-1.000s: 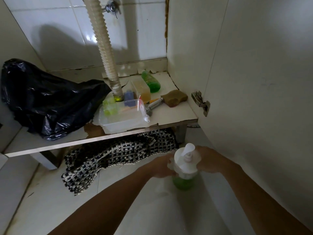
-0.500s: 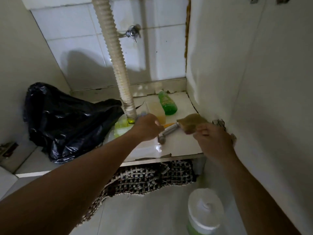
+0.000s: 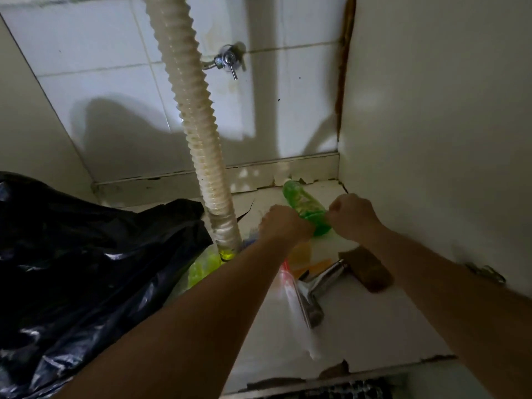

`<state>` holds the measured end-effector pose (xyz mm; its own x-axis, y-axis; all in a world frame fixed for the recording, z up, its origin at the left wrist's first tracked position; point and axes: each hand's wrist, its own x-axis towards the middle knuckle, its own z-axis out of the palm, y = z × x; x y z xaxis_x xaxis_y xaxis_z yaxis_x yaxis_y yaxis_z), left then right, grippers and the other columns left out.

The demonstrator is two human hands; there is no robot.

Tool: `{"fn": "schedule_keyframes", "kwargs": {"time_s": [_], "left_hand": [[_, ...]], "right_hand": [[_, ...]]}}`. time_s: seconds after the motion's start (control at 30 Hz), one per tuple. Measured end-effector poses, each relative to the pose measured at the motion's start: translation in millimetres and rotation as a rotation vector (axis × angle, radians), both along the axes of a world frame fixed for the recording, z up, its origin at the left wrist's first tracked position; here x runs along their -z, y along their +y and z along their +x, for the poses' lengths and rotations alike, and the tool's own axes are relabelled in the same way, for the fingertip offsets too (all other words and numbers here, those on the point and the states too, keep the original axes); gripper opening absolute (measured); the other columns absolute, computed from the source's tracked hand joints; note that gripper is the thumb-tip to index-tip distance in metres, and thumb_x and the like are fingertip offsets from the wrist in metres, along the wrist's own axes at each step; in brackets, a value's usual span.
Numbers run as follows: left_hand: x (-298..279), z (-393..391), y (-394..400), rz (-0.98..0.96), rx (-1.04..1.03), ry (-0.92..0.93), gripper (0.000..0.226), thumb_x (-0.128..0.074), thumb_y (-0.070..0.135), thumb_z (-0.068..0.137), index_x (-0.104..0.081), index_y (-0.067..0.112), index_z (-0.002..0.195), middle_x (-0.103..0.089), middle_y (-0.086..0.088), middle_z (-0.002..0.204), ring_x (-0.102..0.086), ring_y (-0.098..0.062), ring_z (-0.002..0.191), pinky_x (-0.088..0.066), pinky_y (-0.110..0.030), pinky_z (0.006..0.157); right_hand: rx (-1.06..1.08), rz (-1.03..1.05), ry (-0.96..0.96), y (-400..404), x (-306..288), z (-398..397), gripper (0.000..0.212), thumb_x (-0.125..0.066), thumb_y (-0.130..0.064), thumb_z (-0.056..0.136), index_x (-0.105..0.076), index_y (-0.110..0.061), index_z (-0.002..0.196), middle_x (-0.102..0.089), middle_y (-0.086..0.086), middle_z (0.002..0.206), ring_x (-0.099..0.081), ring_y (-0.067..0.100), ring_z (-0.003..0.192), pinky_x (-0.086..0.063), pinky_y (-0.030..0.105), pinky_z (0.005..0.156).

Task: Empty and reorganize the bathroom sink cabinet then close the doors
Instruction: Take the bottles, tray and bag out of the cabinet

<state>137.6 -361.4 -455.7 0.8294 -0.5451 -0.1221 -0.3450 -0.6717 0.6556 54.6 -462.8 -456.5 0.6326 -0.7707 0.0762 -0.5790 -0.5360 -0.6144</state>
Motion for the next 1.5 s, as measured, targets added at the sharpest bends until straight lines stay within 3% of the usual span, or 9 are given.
{"fn": "schedule_keyframes", "kwargs": {"time_s": [0.3, 0.47, 0.57, 0.73, 0.93, 1.07, 1.17, 1.4, 1.5], "left_hand": [[12, 18, -21, 0.045, -0.119, 0.037, 0.091, -0.078, 0.041, 0.072, -0.029, 0.001, 0.138, -0.044, -0.022, 0.137, -0.048, -0.035, 0.123, -0.047, -0.042, 0.099], [3, 26, -19, -0.036, -0.129, 0.08, 0.105, -0.079, 0.036, 0.073, -0.013, 0.002, 0.148, -0.044, -0.021, 0.137, -0.051, -0.034, 0.12, -0.049, -0.043, 0.097], [-4, 33, -10, -0.225, -0.154, 0.196, 0.088, -0.076, 0.032, 0.077, -0.025, 0.001, 0.142, -0.052, -0.015, 0.119, -0.056, -0.021, 0.088, -0.052, -0.028, 0.069], [-7, 32, 5, -0.394, -0.219, 0.261, 0.079, -0.074, 0.026, 0.077, -0.031, 0.003, 0.14, -0.05, -0.018, 0.128, -0.051, -0.03, 0.112, -0.046, -0.034, 0.077], [-29, 8, 22, -0.536, -0.236, 0.17, 0.068, -0.072, 0.025, 0.077, -0.037, 0.006, 0.133, -0.044, -0.008, 0.105, -0.046, -0.025, 0.094, -0.039, -0.032, 0.072], [-50, -21, 48, -0.699, -0.22, 0.212, 0.061, -0.073, 0.02, 0.072, -0.041, 0.01, 0.123, -0.052, -0.008, 0.102, -0.054, -0.028, 0.098, -0.051, -0.039, 0.08], [-61, -46, 88, -0.802, -0.176, 0.288, 0.035, -0.069, 0.006, 0.072, -0.053, 0.011, 0.104, -0.062, -0.014, 0.105, -0.061, -0.031, 0.095, -0.054, -0.044, 0.081], [-70, -106, 185, -0.863, -0.161, 0.531, 0.013, -0.061, 0.001, 0.074, -0.053, 0.007, 0.084, -0.061, -0.007, 0.076, -0.059, -0.025, 0.073, -0.049, -0.034, 0.071], [-49, -117, 212, -0.907, -0.164, 0.69, 0.068, -0.072, 0.021, 0.047, -0.058, -0.001, 0.11, -0.058, -0.021, 0.109, -0.053, -0.04, 0.109, -0.04, -0.051, 0.099]], "right_hand": [[0.023, 0.255, 0.197, -18, 1, 69, 0.062, -0.072, -0.035, 0.079, -0.045, -0.001, 0.123, -0.044, 0.01, 0.098, -0.047, 0.019, 0.077, -0.034, 0.024, 0.049], [0.036, 0.329, 0.162, -24, 8, 72, 0.065, -0.073, -0.033, 0.077, -0.043, -0.003, 0.127, -0.046, 0.01, 0.103, -0.051, 0.022, 0.088, -0.044, 0.028, 0.069], [0.081, 0.364, 0.077, -30, 9, 58, 0.066, -0.072, -0.032, 0.078, -0.043, -0.002, 0.129, -0.045, 0.012, 0.104, -0.05, 0.024, 0.09, -0.047, 0.031, 0.073], [0.154, 0.689, -0.254, -35, 5, 29, 0.079, -0.079, -0.037, 0.069, -0.046, -0.002, 0.131, -0.054, 0.015, 0.119, -0.056, 0.028, 0.102, -0.054, 0.04, 0.087], [0.189, 1.062, -0.596, -7, -6, -13, 0.064, -0.076, -0.036, 0.074, -0.053, -0.009, 0.127, -0.057, 0.015, 0.122, -0.059, 0.027, 0.102, -0.053, 0.031, 0.066], [0.06, 1.176, -0.849, 37, -12, -50, 0.035, -0.062, -0.019, 0.089, -0.056, -0.014, 0.123, -0.061, 0.01, 0.115, -0.059, 0.027, 0.106, -0.046, 0.026, 0.072], [-0.128, 1.418, -1.017, 75, -15, -81, 0.014, -0.056, -0.02, 0.091, -0.062, -0.009, 0.098, -0.067, 0.005, 0.081, -0.066, 0.018, 0.077, -0.052, 0.028, 0.068], [-0.517, 1.666, -0.939, 140, -31, -136, 0.067, -0.096, -0.018, 0.032, -0.072, -0.006, 0.094, -0.072, 0.011, 0.089, -0.071, 0.022, 0.076, -0.059, 0.03, 0.067], [-0.593, 1.558, -0.793, 153, -32, -161, 0.073, -0.095, -0.015, 0.03, -0.068, -0.006, 0.097, -0.071, 0.012, 0.087, -0.071, 0.022, 0.076, -0.059, 0.03, 0.067]]}}
